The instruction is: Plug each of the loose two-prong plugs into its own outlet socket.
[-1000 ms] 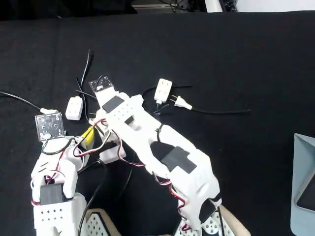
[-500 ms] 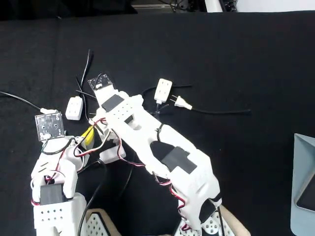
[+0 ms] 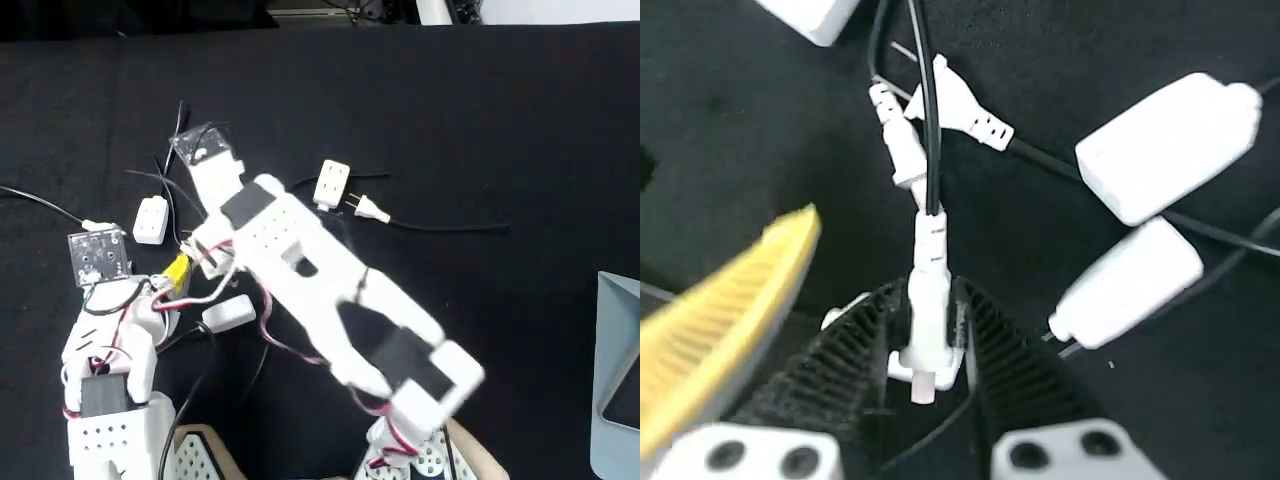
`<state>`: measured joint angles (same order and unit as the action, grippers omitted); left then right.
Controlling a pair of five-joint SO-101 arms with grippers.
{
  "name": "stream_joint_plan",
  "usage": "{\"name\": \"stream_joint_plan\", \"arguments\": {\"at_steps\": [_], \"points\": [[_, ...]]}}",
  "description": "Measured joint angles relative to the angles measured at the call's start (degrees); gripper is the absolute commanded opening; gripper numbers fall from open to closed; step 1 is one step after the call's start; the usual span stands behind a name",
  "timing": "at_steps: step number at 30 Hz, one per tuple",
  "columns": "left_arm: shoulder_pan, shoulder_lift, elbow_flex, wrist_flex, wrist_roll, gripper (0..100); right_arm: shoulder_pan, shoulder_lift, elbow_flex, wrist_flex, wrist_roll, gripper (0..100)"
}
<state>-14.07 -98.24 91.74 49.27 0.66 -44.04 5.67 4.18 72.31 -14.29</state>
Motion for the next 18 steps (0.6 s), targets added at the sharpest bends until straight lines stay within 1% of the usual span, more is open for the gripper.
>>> {"name": "stream_joint_plan", "arguments": {"at_steps": [3, 5, 8, 14, 18], "points": [[-1.3, 0.0, 0.0, -0.3, 0.6, 28, 0.0, -7.3, 6.4, -2.3, 0.7, 1.1], [-2.1, 0.0, 0.0, -0.4, 2.5, 28, 0.0, -11.5, 10.5, -4.3, 0.7, 1.1], [-2.5, 0.0, 0.1, -2.9, 4.4, 28, -0.1, -18.0, 16.0, -6.8, 0.9, 1.1], [-2.5, 0.0, 0.1, -7.2, 7.9, 28, -2.5, -31.3, 26.3, -12.0, 0.9, 1.1], [0.5, 0.0, 0.1, -8.4, 8.2, 28, -4.7, -39.8, 34.0, -16.8, 0.9, 1.1]]}}
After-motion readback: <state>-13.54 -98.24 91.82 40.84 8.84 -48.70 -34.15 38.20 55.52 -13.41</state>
